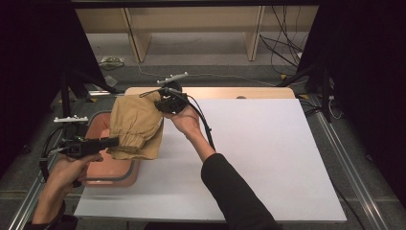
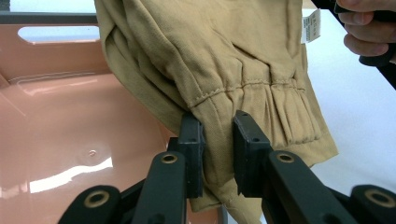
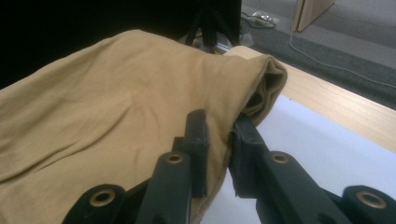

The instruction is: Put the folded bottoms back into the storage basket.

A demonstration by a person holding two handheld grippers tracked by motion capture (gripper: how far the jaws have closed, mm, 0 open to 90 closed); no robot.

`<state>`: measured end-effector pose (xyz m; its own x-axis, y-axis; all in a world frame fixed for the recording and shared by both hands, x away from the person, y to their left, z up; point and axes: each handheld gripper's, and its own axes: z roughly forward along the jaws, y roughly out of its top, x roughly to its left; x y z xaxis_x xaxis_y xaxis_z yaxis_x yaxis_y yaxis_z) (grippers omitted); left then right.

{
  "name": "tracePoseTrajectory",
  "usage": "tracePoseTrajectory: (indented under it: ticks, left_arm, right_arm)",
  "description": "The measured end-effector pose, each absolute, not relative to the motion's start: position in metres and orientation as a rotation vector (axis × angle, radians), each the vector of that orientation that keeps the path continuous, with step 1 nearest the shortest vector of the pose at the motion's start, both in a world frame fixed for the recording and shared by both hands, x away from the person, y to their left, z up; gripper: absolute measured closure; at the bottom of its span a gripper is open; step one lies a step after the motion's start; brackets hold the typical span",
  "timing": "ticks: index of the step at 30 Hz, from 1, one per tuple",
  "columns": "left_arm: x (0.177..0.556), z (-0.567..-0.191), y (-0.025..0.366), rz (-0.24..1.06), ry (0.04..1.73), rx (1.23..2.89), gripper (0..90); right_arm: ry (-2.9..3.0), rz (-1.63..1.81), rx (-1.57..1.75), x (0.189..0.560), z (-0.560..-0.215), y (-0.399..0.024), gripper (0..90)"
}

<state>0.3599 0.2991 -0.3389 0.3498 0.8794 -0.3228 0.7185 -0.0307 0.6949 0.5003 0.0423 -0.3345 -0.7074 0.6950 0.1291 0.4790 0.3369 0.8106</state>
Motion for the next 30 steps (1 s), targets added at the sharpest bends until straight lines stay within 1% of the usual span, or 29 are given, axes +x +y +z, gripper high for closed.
tracePoseTrajectory:
  ticks: [30]
  left_arm:
    - [0.357, -0.340, 0.326, 0.249, 1.470, 1.794, 75.2]
  right_arm:
    - [2.385, 1.308, 1.033, 0.499, -0.337, 0.076, 79.3]
